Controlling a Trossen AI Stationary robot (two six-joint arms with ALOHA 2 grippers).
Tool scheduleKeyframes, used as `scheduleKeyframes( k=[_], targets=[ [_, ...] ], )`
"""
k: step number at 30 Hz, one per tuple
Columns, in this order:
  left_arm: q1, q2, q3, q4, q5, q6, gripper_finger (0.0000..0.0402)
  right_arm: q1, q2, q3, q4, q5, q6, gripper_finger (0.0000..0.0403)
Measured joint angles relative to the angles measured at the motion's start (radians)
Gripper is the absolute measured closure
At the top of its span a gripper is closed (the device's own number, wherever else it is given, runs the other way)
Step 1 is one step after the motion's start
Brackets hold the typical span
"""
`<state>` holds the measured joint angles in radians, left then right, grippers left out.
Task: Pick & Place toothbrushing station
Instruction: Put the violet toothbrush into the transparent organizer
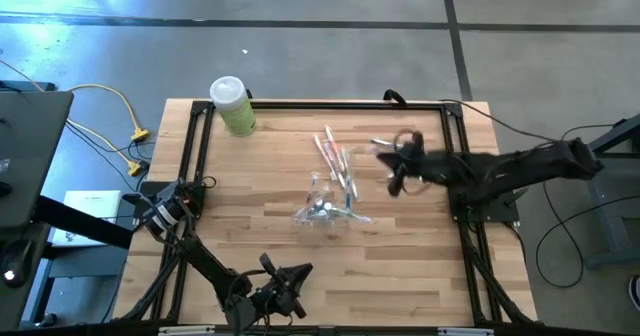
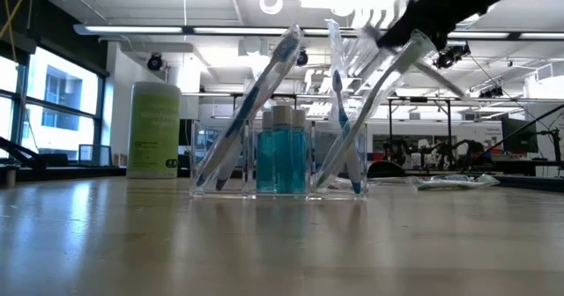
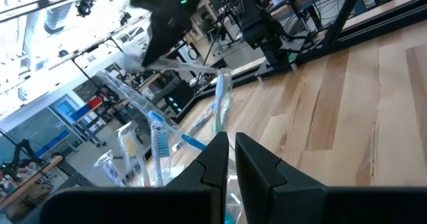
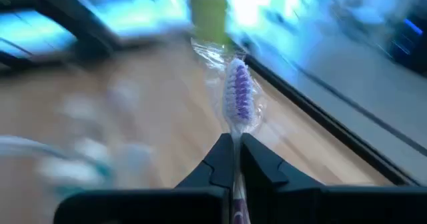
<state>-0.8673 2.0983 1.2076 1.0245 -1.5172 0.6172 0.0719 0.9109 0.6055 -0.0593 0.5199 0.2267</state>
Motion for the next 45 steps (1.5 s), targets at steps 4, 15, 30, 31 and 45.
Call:
scheduleKeyframes(
  k=[4, 15, 30, 31, 45],
  targets=[
    [0.002, 0.0, 0.0, 0.0, 0.038, -0.021, 0.0379, 0.155, -0.002, -0.226, 0.603, -0.002, -0.134, 0.0397],
    [0.046, 0.0, 0.0, 0.001, 0.145, -0.042, 0.0379, 0.236, 0.369, -0.378, 1.477, -0.115, -0.281, 0.0398],
    [0.026, 0.0, 0.0, -0.004, 0.112, -0.049, 0.0379, 0.223, 0.703, -0.081, 1.545, -0.239, -0.38, 0.0397],
    [0.023, 0.0, 0.0, -0.008, 0.102, -0.049, 0.0379, 0.218, 0.716, -0.073, 1.544, -0.239, -0.378, 0.0397],
    [0.016, 0.0, 0.0, -0.016, 0.075, -0.046, 0.0379, 0.123, 0.877, -0.064, 1.538, -0.207, -0.269, 0.0396]
  ],
)
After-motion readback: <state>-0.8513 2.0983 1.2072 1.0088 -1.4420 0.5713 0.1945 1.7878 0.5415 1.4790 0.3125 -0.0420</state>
